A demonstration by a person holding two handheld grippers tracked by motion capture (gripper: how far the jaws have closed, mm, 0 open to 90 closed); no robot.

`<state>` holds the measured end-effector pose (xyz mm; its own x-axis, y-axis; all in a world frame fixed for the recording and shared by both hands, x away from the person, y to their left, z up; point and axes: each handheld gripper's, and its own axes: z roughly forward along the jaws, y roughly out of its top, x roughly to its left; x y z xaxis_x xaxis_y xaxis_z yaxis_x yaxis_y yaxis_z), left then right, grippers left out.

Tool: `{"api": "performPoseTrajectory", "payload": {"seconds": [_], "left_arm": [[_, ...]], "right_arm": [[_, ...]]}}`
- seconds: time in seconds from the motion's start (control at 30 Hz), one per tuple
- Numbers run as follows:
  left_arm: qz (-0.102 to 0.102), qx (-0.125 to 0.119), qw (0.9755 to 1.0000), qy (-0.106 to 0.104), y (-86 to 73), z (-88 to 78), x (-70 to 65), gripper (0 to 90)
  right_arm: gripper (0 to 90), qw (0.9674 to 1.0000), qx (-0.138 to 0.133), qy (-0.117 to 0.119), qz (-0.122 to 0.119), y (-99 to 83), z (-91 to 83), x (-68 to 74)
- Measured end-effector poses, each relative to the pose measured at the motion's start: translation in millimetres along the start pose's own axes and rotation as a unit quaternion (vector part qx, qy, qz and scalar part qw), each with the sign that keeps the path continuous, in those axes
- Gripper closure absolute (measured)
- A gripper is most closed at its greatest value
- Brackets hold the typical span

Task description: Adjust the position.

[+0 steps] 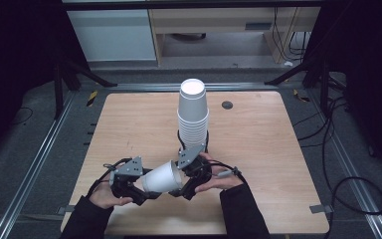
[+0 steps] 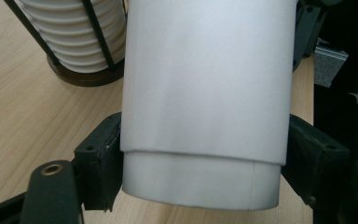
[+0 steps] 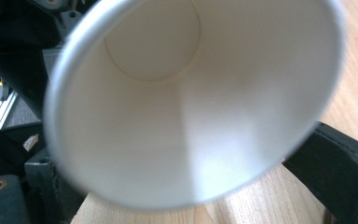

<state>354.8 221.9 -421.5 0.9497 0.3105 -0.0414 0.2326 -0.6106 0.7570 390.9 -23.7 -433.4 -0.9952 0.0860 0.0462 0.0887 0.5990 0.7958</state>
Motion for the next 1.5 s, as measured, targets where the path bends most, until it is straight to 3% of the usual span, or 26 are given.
{"api": "performPoseTrajectory", "payload": {"seconds": [0.17, 0.37, 0.47, 0.6, 0.67, 0.8, 1.07, 1.2, 1.4, 1.5], "left_arm": [[-0.017, -0.034, 0.9992, 0.012, -4.3, -10.0, 7.4, 22.9], [-0.035, -0.088, 0.9951, 0.028, -8.1, -16.2, 12.5, 22.9], [-0.040, -0.115, 0.9920, 0.034, -9.1, -14.2, 11.8, 22.8], [-0.046, -0.147, 0.9872, 0.041, -10.2, -10.1, 10.3, 22.8], [-0.049, -0.155, 0.9861, 0.035, -9.9, -7.8, 9.5, 22.8], [-0.045, -0.154, 0.9864, 0.033, -7.9, -2.6, 6.4, 22.8], [-0.027, -0.153, 0.9874, 0.030, -3.9, 1.6, -0.2, 23.0], [-0.022, -0.149, 0.9883, 0.027, -2.8, 3.2, -2.1, 23.0], [-0.012, -0.149, 0.9885, 0.022, -0.1, 4.0, -6.1, 23.2], [-0.005, -0.141, 0.9897, 0.023, 0.9, 6.0, -8.4, 23.4]], "right_arm": [[5.3, 0.9995, -0.026, -0.010, 0.014, -4.1, -17.7, -2.2], [5.8, 0.9962, -0.069, -0.023, 0.049, -12.4, -36.0, -4.3], [6.2, 0.9915, -0.101, -0.036, 0.073, -14.6, -41.7, -5.5], [6.1, 0.9852, -0.139, -0.038, 0.093, -15.8, -45.7, -5.3], [5.6, 0.9816, -0.160, -0.029, 0.100, -15.7, -46.3, -4.9], [5.6, 0.9784, -0.178, -0.019, 0.103, -14.5, -43.8, -4.4], [5.9, 0.9764, -0.188, -0.007, 0.107, -10.6, -35.7, -4.2], [5.9, 0.9766, -0.183, -0.011, 0.112, -10.0, -35.2, -4.1], [5.4, 0.9770, -0.177, 0.003, 0.119, -9.1, -33.9, -3.7], [4.6, 0.9777, -0.175, 0.009, 0.116, -7.1, -30.4, -2.9]]}}
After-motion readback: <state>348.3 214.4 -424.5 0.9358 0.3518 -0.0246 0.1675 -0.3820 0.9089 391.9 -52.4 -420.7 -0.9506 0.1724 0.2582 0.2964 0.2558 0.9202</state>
